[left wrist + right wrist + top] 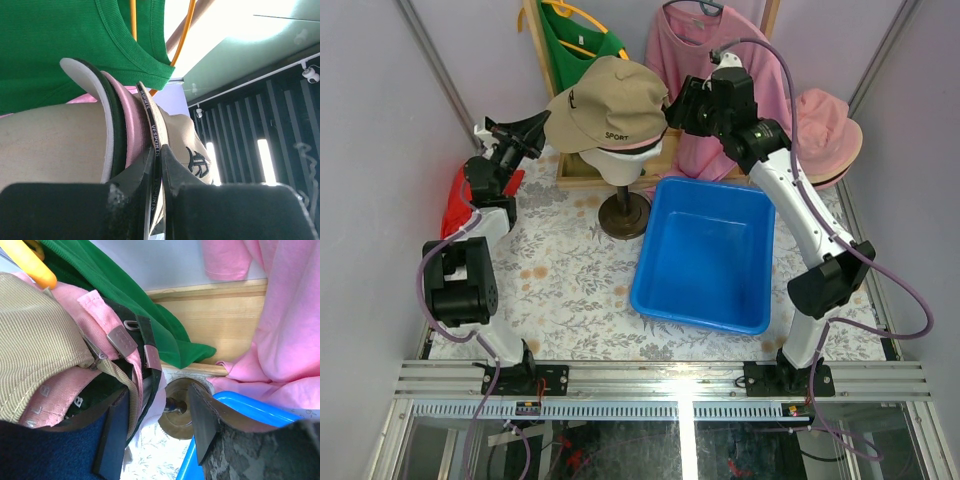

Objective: Stack the hats
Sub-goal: Stack the hat on the hat.

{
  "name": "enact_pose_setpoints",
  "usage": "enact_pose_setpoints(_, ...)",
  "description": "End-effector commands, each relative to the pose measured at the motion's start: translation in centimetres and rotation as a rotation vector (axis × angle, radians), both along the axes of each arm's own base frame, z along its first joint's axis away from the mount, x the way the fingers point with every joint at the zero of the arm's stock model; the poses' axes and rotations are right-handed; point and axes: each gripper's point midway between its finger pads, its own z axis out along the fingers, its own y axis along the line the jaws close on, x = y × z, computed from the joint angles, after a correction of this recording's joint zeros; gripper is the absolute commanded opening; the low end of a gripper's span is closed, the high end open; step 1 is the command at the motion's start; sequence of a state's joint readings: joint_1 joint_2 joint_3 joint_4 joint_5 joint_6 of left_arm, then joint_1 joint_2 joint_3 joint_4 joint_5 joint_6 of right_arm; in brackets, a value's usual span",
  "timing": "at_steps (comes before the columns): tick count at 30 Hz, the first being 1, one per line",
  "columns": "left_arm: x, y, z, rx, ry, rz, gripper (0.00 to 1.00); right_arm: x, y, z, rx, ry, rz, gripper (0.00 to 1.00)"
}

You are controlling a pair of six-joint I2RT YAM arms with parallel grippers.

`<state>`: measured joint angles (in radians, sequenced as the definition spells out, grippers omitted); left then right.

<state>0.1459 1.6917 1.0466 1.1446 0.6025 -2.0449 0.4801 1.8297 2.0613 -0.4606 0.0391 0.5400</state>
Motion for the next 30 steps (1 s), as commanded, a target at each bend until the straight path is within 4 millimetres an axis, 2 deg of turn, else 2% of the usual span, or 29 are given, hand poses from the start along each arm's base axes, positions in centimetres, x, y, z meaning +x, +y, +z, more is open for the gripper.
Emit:
enact_pose_setpoints(1, 0.1, -0.7, -1.2, -0.158, 0.113, -0.067, 0.01, 0.2, -3.0, -5.7, -0.139, 0.168, -0.015, 0.54)
enact_pose_setpoints(6, -1.2, -1.5, -1.9, -0.133, 0.147, -0.054, 0.0, 2.1, -2.9, -5.2, -0.12, 0.166, -0.009, 0.55)
enact_pose_setpoints(9, -2.8, -1.8, -2.4, -0.119, 0.171, -0.037, 0.0, 3.2, -2.3, -4.7, -0.107, 0.156, 0.002, 0.55)
enact_pose_setpoints(14, -5.6, -2.7, -5.0, -0.092, 0.291, 0.017, 0.0, 4.7, -1.5, -5.1, -0.089, 0.159, 0.013, 0.55)
enact_pose_setpoints(20, -8.3, -3.5, -4.8, -0.008, 0.324, 0.074, 0.0, 5.2, -1.0, -6.3, -0.064, 0.176, 0.016, 0.55)
enact_pose_setpoints(30, -11.0, -5.5, -4.1, -0.006, 0.306, 0.052, 0.0, 5.6, -0.2, -5.8, -0.031, 0.177, 0.034, 0.58)
